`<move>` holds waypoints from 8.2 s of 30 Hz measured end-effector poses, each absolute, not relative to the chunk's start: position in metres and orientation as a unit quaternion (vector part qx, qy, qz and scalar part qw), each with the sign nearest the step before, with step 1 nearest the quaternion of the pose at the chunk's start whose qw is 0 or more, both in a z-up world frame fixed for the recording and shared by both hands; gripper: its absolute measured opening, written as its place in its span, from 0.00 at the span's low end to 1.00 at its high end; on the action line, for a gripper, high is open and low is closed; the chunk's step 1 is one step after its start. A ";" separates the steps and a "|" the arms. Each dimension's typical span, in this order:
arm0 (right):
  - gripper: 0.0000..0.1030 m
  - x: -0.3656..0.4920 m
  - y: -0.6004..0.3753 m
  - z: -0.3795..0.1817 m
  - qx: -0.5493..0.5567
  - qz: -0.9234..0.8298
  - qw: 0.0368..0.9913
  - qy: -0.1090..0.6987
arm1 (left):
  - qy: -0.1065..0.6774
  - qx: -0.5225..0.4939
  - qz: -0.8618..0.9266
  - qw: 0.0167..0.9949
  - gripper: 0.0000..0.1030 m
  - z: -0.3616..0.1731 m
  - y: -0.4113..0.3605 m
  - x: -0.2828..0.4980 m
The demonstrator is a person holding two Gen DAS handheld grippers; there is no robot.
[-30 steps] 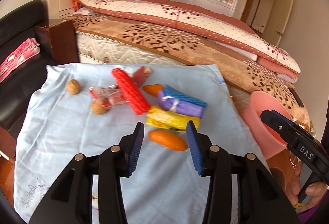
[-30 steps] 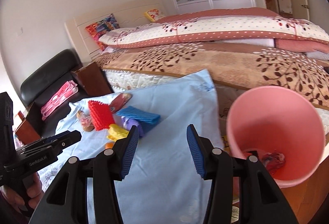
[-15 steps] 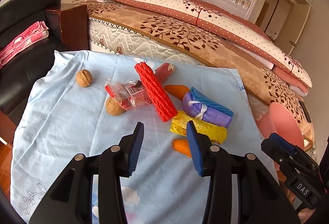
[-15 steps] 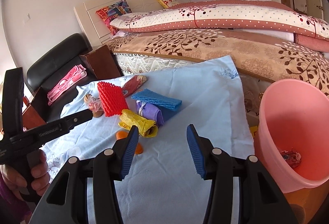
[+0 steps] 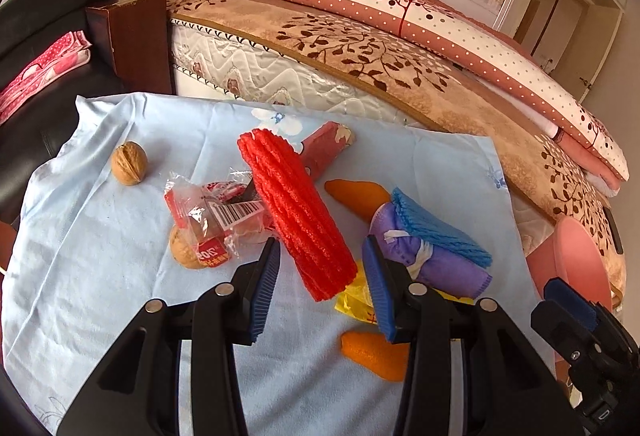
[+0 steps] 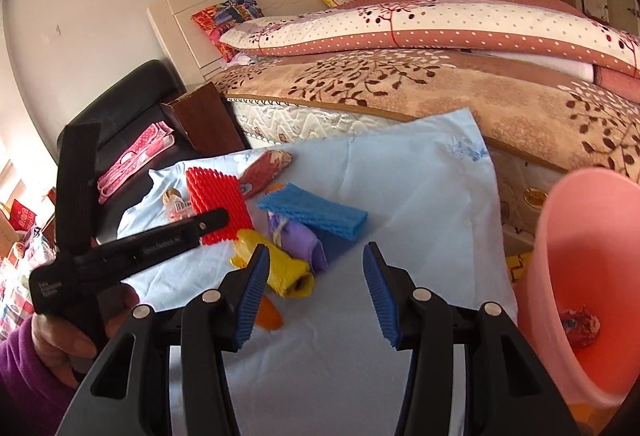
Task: Collect trash
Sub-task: 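Grasp the red foam net with the left tool while the right tool grasps the blue foam net, then carry both foam nets over the pink bucket, then open both tools to drop the foam nets into the bucket, then move both open tools back over the blue sheet, then grasp the clear snack bag with the left tool while the right tool grasps the purple cloth, then carry the snack bag and purple cloth over the bucket and open both tools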
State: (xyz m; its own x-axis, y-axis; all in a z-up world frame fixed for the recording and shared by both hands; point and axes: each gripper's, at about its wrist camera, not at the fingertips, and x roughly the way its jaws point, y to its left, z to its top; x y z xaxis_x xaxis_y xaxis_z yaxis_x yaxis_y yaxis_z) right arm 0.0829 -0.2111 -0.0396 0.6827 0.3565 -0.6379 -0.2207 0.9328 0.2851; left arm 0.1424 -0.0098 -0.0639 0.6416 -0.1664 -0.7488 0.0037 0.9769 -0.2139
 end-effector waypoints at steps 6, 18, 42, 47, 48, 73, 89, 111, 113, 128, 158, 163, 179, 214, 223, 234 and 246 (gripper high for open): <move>0.52 0.117 -0.186 -0.036 0.055 0.192 0.906 0.374 | 0.425 -0.107 -0.049 0.897 0.30 -0.070 -0.007 0.150; 0.48 0.166 -0.146 -0.065 -0.036 0.213 0.882 0.419 | 0.408 -0.114 -0.074 0.903 0.14 -0.066 0.005 0.131; 0.07 0.075 -0.223 -0.014 0.105 0.184 0.905 0.370 | 0.364 -0.083 -0.154 0.915 0.14 -0.015 -0.051 0.070; 0.07 0.056 -0.256 -0.011 0.134 0.150 0.910 0.362 | 0.361 -0.065 -0.182 0.912 0.14 -0.008 -0.079 0.061; 0.07 0.052 -0.262 -0.011 0.139 0.143 0.911 0.361 | 0.361 -0.061 -0.187 0.912 0.14 -0.007 -0.085 0.059; 0.07 0.001 -0.413 -0.018 0.228 -0.026 0.917 0.328 | 0.363 0.022 -0.326 0.872 0.14 0.000 -0.229 0.036; 0.07 -0.006 -0.452 -0.030 0.242 -0.074 0.910 0.330 | 0.381 0.067 -0.360 0.849 0.14 -0.018 -0.293 0.038; 0.09 0.000 -0.464 -0.037 0.250 -0.084 0.906 0.330 | 0.380 0.069 -0.342 0.857 0.43 -0.018 -0.300 0.047; 0.23 -0.001 -0.464 -0.037 0.247 -0.091 0.907 0.329 | 0.380 0.069 -0.343 0.856 0.43 -0.017 -0.300 0.047; 0.39 -0.005 -0.450 -0.022 0.232 -0.087 0.916 0.314 | 0.377 0.040 -0.339 0.861 0.43 -0.004 -0.274 0.047; 0.39 0.018 -0.313 -0.017 0.171 0.071 0.922 0.339 | 0.352 -0.032 -0.136 0.925 0.43 0.001 -0.072 0.037; 0.39 0.028 -0.282 -0.024 0.152 0.098 0.918 0.354 | 0.356 -0.035 -0.096 0.929 0.43 -0.011 -0.036 0.036; 0.39 0.051 -0.237 -0.038 0.116 0.133 0.906 0.384 | 0.379 -0.057 -0.033 0.923 0.43 -0.039 0.017 0.061; 0.44 0.103 -0.192 -0.056 0.091 0.162 0.894 0.409 | 0.369 -0.062 -0.021 0.927 0.01 -0.048 0.033 0.125; 0.44 0.118 -0.184 -0.068 0.083 0.155 0.889 0.423 | 0.356 -0.066 -0.046 0.931 0.01 -0.032 0.026 0.104; 0.09 0.115 -0.187 -0.072 0.094 0.163 0.885 0.426 | 0.354 -0.067 -0.066 0.930 0.01 -0.023 0.016 0.085; 0.08 0.067 -0.229 -0.026 0.127 0.144 0.907 0.375 | 0.338 -0.060 -0.104 0.934 0.01 -0.001 -0.018 0.069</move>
State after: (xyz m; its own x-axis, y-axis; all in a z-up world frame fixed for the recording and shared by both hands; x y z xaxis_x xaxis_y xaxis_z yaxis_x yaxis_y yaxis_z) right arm 0.0666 -0.2286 -0.0258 0.6780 0.3558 -0.6431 -0.1662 0.9266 0.3374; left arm 0.0688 -0.0181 -0.0007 0.7499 -0.2339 -0.6188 0.1534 0.9714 -0.1813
